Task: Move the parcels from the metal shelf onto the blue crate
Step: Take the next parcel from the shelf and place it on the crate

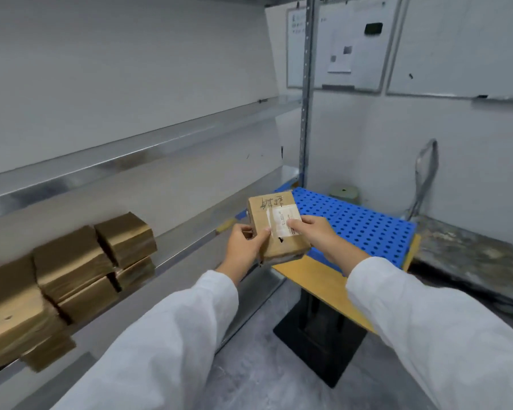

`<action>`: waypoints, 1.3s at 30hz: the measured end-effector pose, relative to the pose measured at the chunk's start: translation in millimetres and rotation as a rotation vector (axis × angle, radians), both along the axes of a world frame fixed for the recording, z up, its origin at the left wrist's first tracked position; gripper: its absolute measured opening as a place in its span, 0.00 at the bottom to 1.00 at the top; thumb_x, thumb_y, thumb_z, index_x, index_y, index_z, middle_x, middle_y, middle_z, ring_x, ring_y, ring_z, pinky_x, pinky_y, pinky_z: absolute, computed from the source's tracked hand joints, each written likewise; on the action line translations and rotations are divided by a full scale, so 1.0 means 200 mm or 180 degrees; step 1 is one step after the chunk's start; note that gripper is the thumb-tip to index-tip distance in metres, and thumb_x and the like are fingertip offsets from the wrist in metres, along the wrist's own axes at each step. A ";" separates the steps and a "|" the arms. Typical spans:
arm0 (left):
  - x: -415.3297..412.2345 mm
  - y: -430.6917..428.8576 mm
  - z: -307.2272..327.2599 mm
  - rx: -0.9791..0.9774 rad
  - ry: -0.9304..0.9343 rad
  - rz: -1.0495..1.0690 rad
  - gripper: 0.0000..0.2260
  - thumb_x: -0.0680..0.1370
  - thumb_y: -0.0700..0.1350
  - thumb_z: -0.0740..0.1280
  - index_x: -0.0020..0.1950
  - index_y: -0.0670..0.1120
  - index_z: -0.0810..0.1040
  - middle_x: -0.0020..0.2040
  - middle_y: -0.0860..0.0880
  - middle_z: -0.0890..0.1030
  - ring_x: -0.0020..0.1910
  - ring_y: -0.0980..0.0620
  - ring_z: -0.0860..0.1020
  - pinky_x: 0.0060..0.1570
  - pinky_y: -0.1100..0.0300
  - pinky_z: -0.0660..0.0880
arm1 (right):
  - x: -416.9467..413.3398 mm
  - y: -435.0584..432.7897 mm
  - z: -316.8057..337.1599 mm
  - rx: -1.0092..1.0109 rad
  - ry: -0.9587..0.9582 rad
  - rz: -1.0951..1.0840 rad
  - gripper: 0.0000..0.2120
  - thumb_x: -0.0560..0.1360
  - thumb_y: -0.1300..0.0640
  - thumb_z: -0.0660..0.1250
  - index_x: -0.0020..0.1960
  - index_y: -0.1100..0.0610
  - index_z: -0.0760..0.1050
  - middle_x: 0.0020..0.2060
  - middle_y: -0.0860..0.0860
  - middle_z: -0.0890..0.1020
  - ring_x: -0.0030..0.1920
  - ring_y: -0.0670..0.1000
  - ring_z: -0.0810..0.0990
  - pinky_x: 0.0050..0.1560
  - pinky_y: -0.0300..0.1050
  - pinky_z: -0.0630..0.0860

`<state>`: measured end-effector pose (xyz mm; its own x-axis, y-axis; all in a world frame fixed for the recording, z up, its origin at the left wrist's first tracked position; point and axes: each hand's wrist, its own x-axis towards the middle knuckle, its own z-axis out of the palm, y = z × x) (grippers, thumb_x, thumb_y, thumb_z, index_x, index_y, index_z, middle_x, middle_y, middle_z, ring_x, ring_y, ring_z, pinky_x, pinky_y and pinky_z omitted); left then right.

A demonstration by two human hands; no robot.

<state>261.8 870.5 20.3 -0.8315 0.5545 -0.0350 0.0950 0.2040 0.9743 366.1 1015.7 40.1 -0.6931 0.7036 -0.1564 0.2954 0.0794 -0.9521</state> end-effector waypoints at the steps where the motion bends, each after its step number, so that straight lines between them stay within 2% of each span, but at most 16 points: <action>1: 0.03 0.11 0.00 0.0002 -0.0006 -0.0056 0.19 0.74 0.52 0.74 0.57 0.45 0.72 0.52 0.50 0.78 0.50 0.54 0.78 0.49 0.60 0.76 | 0.04 0.10 0.00 0.0011 -0.0016 -0.0047 0.15 0.77 0.50 0.67 0.61 0.53 0.79 0.53 0.49 0.82 0.51 0.50 0.81 0.45 0.45 0.78; 6: 0.17 0.65 -0.07 0.0057 0.0079 -0.0271 0.17 0.73 0.56 0.74 0.54 0.50 0.72 0.51 0.54 0.79 0.50 0.56 0.79 0.50 0.57 0.78 | 0.25 0.60 -0.02 0.0056 -0.0043 -0.0269 0.11 0.76 0.49 0.67 0.57 0.50 0.80 0.47 0.45 0.82 0.45 0.43 0.79 0.37 0.40 0.73; 10: 0.31 1.01 -0.13 0.0026 -0.0037 -0.0457 0.23 0.72 0.60 0.73 0.58 0.49 0.71 0.54 0.53 0.79 0.52 0.55 0.79 0.52 0.55 0.79 | 0.43 0.92 -0.05 0.0081 -0.0060 -0.0423 0.12 0.76 0.50 0.67 0.57 0.52 0.80 0.48 0.47 0.83 0.46 0.46 0.80 0.44 0.45 0.79; 14: 0.41 1.26 -0.13 -0.0113 0.0042 -0.0627 0.20 0.73 0.59 0.72 0.56 0.50 0.71 0.53 0.54 0.77 0.49 0.59 0.77 0.48 0.59 0.76 | 0.56 1.13 -0.08 0.0085 -0.0115 -0.0626 0.13 0.77 0.51 0.67 0.60 0.52 0.80 0.49 0.47 0.83 0.46 0.46 0.80 0.37 0.39 0.74; 18: 0.49 1.50 -0.12 -0.0081 -0.0029 -0.0870 0.20 0.75 0.58 0.71 0.59 0.47 0.71 0.53 0.53 0.76 0.48 0.59 0.76 0.40 0.65 0.72 | 0.64 1.35 -0.10 0.0226 -0.0169 -0.0905 0.16 0.76 0.50 0.68 0.61 0.54 0.80 0.51 0.48 0.83 0.48 0.47 0.81 0.42 0.41 0.76; 20: 0.51 1.62 -0.14 -0.0043 -0.0094 -0.0932 0.20 0.76 0.56 0.71 0.60 0.46 0.71 0.55 0.50 0.77 0.50 0.55 0.77 0.43 0.64 0.73 | 0.65 1.45 -0.12 0.0253 -0.0189 -0.1062 0.16 0.75 0.50 0.68 0.61 0.54 0.79 0.54 0.50 0.83 0.51 0.50 0.81 0.49 0.45 0.78; 22: 0.51 1.73 -0.15 -0.0029 -0.0123 -0.0972 0.21 0.76 0.56 0.71 0.60 0.45 0.71 0.57 0.48 0.77 0.52 0.53 0.78 0.45 0.63 0.74 | 0.65 1.55 -0.13 0.0242 -0.0212 -0.1125 0.16 0.76 0.51 0.68 0.62 0.55 0.79 0.54 0.51 0.83 0.51 0.50 0.81 0.49 0.44 0.79; 24: 0.47 1.85 -0.16 -0.0027 -0.0139 -0.0993 0.21 0.76 0.55 0.70 0.61 0.45 0.71 0.57 0.48 0.77 0.52 0.53 0.77 0.42 0.66 0.73 | 0.62 1.66 -0.12 0.0290 -0.0286 -0.1108 0.15 0.76 0.50 0.67 0.60 0.55 0.79 0.53 0.51 0.83 0.49 0.50 0.81 0.47 0.44 0.79; 27: 0.38 2.02 -0.16 0.0036 -0.0191 -0.0983 0.19 0.76 0.55 0.70 0.60 0.46 0.70 0.56 0.50 0.77 0.48 0.59 0.76 0.35 0.70 0.72 | 0.51 1.83 -0.12 0.0371 -0.0391 -0.1077 0.14 0.76 0.49 0.67 0.59 0.54 0.80 0.52 0.50 0.84 0.49 0.51 0.82 0.53 0.50 0.80; 30: 0.21 2.16 -0.17 0.0068 -0.0315 -0.0849 0.19 0.77 0.54 0.70 0.60 0.45 0.70 0.56 0.49 0.77 0.49 0.57 0.77 0.39 0.69 0.72 | 0.32 2.00 -0.10 0.0433 -0.0525 -0.0887 0.15 0.76 0.49 0.67 0.60 0.54 0.79 0.53 0.50 0.83 0.50 0.50 0.81 0.51 0.48 0.79; 34: -0.05 2.31 -0.19 0.0087 -0.0421 -0.0486 0.18 0.77 0.53 0.70 0.60 0.45 0.70 0.55 0.50 0.75 0.49 0.56 0.75 0.40 0.69 0.71 | -0.01 2.19 -0.08 0.0501 -0.0632 -0.0503 0.17 0.77 0.49 0.67 0.63 0.55 0.77 0.53 0.50 0.81 0.50 0.49 0.78 0.40 0.38 0.72; 37: -0.24 2.38 -0.24 0.0067 -0.0380 -0.0248 0.19 0.77 0.54 0.69 0.62 0.44 0.71 0.57 0.49 0.76 0.53 0.54 0.75 0.40 0.70 0.70 | -0.24 2.30 -0.12 0.0556 -0.0628 -0.0298 0.17 0.77 0.50 0.67 0.64 0.56 0.77 0.54 0.50 0.81 0.50 0.48 0.78 0.42 0.38 0.73; 39: -0.33 2.40 -0.29 0.0000 -0.0393 -0.0132 0.19 0.77 0.54 0.69 0.62 0.44 0.72 0.59 0.48 0.76 0.55 0.53 0.75 0.45 0.67 0.72 | -0.35 2.34 -0.19 0.0521 -0.0703 -0.0114 0.18 0.78 0.50 0.67 0.64 0.57 0.76 0.55 0.50 0.80 0.53 0.49 0.78 0.49 0.43 0.77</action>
